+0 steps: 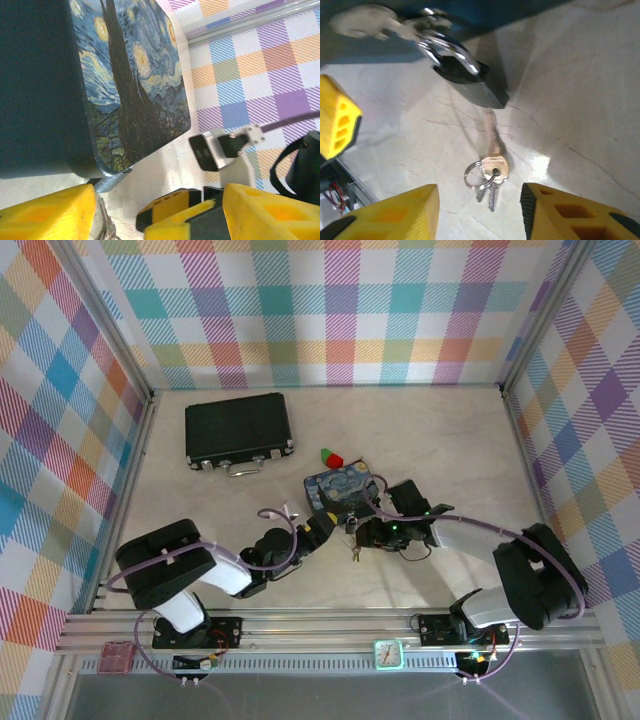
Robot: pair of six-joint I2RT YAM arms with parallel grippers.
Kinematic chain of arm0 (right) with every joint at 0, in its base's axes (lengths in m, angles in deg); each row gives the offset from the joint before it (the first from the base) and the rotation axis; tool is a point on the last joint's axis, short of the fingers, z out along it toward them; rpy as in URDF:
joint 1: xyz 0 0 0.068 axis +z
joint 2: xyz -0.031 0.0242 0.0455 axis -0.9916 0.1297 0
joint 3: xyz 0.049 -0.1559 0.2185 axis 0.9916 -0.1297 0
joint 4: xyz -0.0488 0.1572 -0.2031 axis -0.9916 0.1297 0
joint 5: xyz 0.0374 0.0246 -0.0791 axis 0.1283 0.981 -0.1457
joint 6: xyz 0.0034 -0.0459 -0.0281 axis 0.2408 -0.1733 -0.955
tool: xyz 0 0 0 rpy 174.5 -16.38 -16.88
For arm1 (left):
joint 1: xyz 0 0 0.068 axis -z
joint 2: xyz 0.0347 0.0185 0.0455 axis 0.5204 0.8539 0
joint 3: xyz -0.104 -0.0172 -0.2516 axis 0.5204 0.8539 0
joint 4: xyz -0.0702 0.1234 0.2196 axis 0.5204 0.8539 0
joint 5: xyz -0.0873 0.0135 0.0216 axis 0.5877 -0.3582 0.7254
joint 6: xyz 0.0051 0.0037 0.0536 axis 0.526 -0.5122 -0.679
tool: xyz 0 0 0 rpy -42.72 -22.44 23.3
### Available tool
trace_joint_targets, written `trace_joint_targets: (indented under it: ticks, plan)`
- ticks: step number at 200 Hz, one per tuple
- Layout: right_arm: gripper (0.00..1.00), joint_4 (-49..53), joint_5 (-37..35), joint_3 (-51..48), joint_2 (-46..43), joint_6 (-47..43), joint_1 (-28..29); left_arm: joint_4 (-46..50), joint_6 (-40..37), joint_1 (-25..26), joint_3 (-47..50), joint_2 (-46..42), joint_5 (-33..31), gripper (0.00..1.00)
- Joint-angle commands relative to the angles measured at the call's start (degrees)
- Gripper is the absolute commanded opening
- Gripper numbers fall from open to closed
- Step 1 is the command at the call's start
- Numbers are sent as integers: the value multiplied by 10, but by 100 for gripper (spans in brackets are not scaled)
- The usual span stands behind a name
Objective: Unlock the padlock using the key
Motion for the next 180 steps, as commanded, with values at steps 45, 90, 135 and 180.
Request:
trace_joint_targets:
  ticks: [45, 90, 135, 180]
  plan:
    - [85, 126, -149, 109, -114, -45, -49, 392, -108, 4, -51, -246, -44, 72]
    - [86, 80, -132, 180, 1, -105, -99, 569, -222, 3, -102, -334, 5, 77]
    - [75, 44, -19, 227, 99, -141, -98, 571, -261, 5, -107, -283, 114, 71]
    - [66, 15, 13, 245, 160, -120, -55, 575, -249, 9, -105, -242, 84, 65]
